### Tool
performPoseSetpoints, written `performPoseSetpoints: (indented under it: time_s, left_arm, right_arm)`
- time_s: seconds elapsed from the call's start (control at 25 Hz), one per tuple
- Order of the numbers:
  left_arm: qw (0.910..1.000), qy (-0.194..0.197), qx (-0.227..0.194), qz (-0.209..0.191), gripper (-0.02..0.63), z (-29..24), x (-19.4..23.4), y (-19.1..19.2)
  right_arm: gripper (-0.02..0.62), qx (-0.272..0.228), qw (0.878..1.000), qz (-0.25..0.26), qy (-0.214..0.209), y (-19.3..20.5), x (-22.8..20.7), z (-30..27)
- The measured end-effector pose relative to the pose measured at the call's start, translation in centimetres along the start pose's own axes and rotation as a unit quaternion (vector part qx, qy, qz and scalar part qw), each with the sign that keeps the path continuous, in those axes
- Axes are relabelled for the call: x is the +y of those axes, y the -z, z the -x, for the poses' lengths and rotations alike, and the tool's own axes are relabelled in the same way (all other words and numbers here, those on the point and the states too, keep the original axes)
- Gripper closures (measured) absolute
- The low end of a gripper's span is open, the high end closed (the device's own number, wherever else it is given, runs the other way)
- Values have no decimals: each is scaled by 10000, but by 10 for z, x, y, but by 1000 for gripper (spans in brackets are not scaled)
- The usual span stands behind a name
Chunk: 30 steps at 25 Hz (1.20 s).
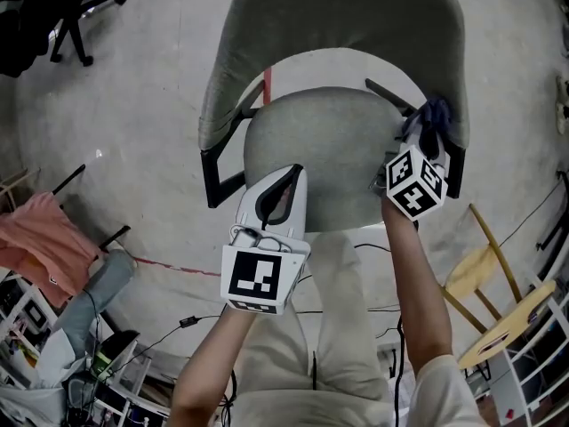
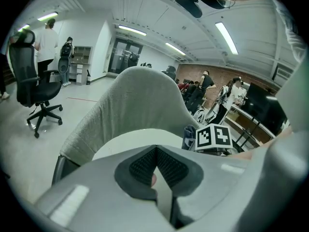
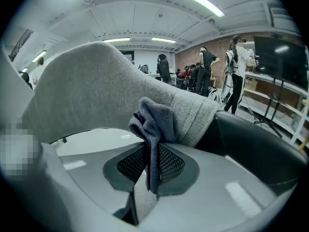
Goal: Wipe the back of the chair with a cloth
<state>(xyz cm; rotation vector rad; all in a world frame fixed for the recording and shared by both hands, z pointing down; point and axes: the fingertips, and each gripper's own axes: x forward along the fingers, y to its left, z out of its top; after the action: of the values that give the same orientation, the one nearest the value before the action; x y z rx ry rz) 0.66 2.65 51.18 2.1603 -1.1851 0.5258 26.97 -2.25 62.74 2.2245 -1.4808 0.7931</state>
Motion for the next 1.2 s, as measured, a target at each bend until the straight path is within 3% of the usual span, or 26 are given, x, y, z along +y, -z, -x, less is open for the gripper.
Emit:
performPoseSetpoints:
  time_s: [0.48,1.2]
  left_arm:
    - [10000,-48,-30,61,604,3,14,-1]
    - [9992,-290,-130,241,604,5,46,-2]
  right_arm:
    - [523,-66,9984,473,-302,-9,35,-24]
    - [524,-145,9946,619,-825,-17,99,-43]
